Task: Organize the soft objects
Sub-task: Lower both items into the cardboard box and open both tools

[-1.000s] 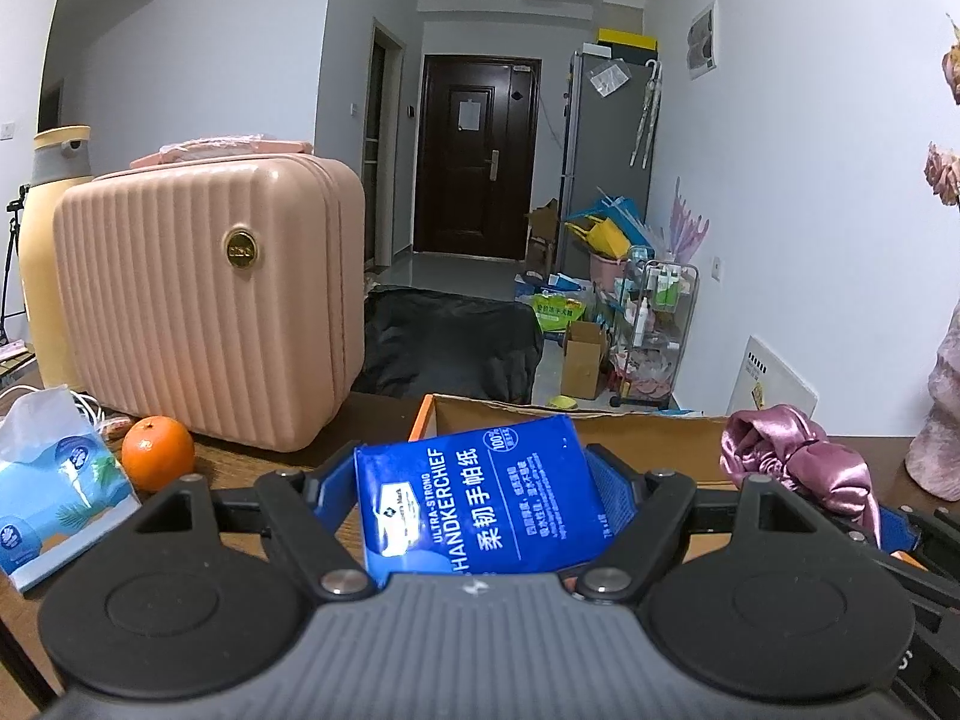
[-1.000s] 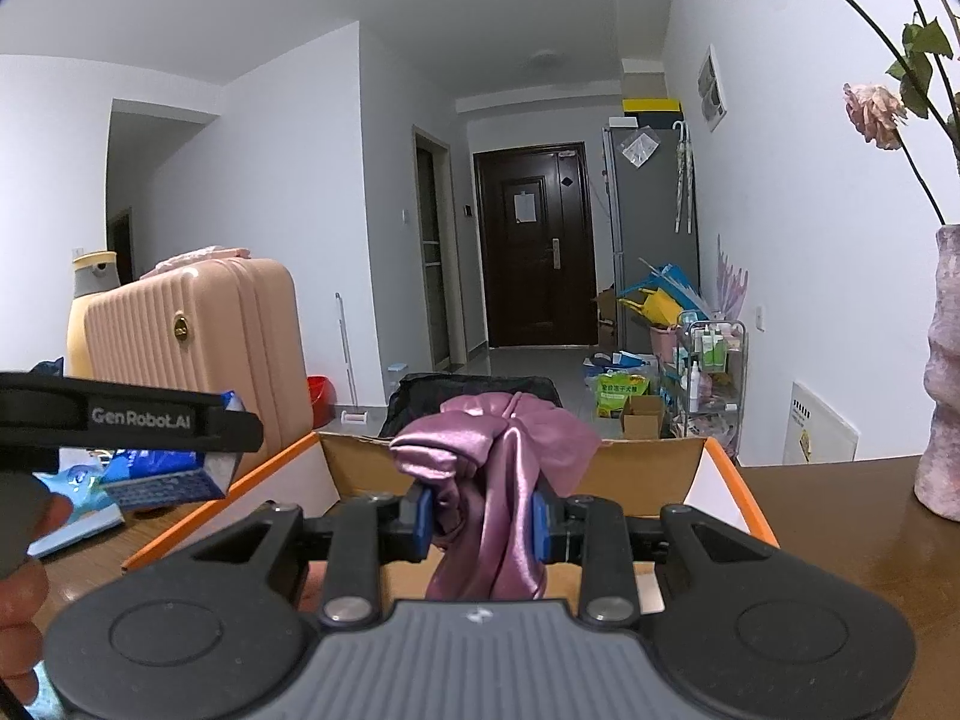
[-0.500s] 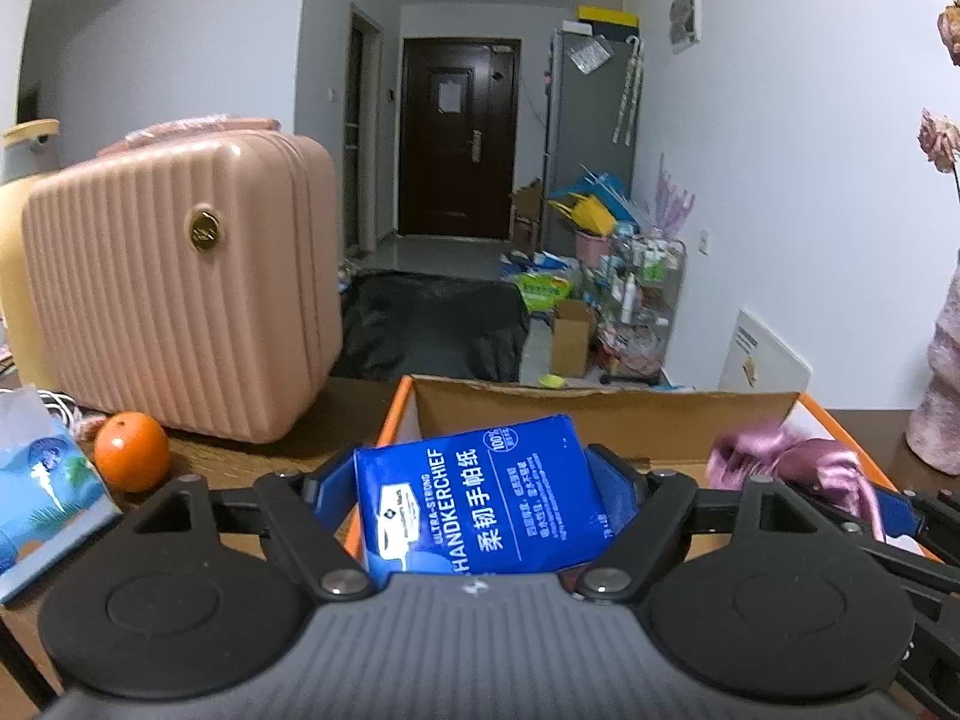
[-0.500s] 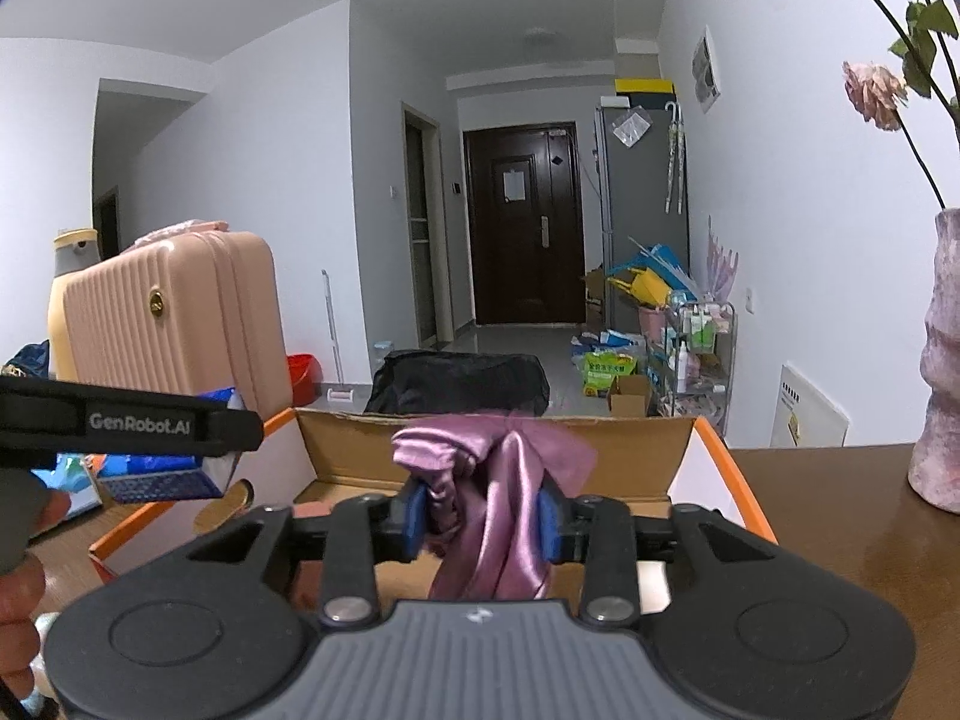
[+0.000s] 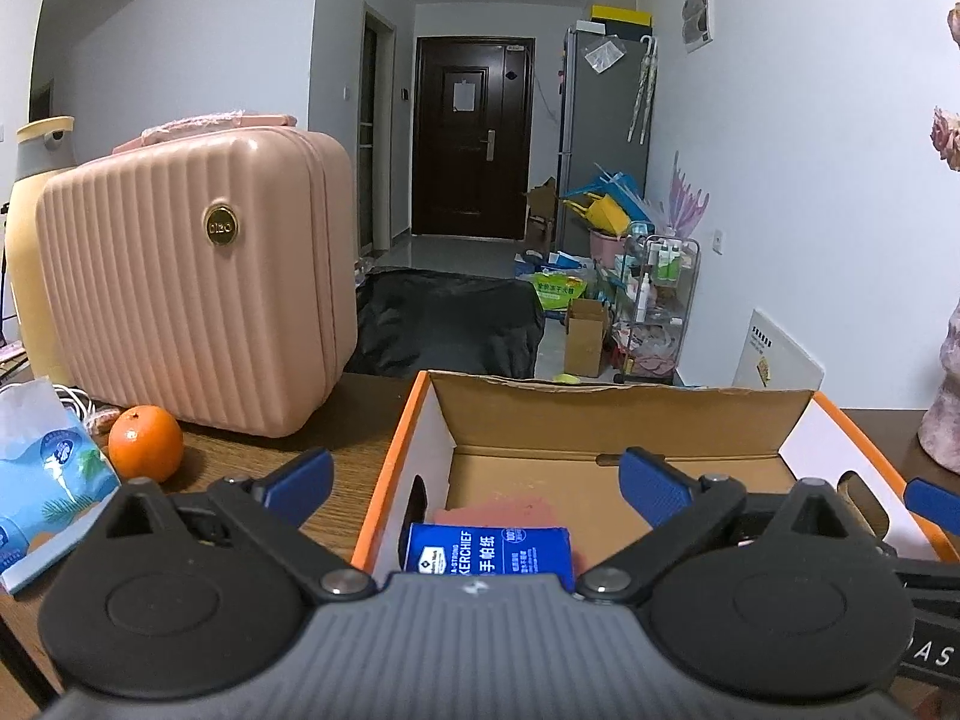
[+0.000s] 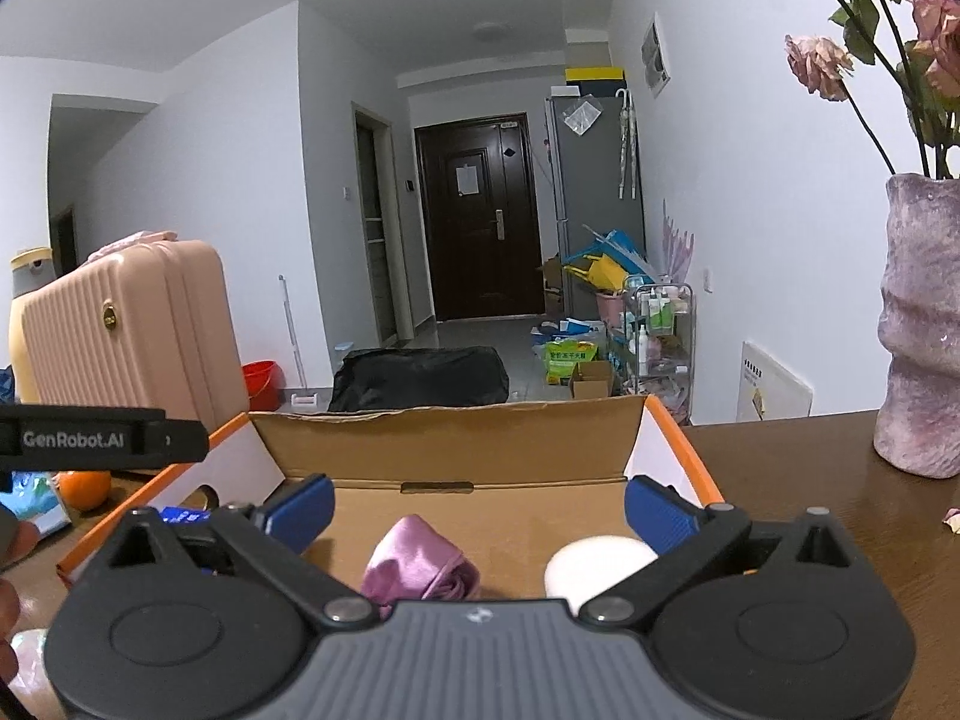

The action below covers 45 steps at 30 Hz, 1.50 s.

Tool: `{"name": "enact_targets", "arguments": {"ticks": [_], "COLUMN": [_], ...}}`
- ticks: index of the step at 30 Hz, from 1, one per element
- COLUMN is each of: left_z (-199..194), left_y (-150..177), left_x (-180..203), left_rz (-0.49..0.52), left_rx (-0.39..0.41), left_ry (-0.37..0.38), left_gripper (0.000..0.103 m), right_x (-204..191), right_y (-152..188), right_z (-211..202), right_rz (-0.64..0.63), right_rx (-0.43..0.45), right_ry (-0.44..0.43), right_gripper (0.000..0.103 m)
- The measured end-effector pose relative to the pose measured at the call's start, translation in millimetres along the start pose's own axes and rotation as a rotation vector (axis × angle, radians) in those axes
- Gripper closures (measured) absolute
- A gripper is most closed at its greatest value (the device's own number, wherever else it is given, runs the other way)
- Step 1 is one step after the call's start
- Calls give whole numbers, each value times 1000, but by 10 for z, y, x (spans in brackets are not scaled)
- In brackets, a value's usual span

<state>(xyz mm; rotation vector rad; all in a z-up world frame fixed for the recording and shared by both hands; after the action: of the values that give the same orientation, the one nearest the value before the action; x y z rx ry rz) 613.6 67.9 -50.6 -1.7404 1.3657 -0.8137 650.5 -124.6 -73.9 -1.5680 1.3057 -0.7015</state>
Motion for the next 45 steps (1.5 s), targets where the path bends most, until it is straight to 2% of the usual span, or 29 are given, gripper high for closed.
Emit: {"name": "enact_targets", "arguments": {"ticks": [16, 45], "left_z": [-46, -684], "left_y": [0, 330], "left_x": [-12, -204], "left_rz": [-5, -26], "left_rx": [8, 27], "left_ry": [-16, -53], "left_gripper": [0, 0], "right_x": [32, -3], "right_y": [-5, 244], "right_z": [-109, -868], "right_rz": [0, -20], "right_rx": [26, 67], "right_ry": [26, 59], "right_gripper": [0, 0]}}
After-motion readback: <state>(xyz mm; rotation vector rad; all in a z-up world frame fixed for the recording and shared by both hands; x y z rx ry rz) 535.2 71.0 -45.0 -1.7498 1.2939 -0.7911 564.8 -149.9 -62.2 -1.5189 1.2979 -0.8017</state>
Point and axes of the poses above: each gripper's, at about its wrist camera, not at the fingertips, and z roughly the way its jaws point, x to its right, y to its underside, the point moved 10 cm from there along z, roughly the way its jaws point, and after that the axes turned 4 degrees about -x, right-handed, at the moved point
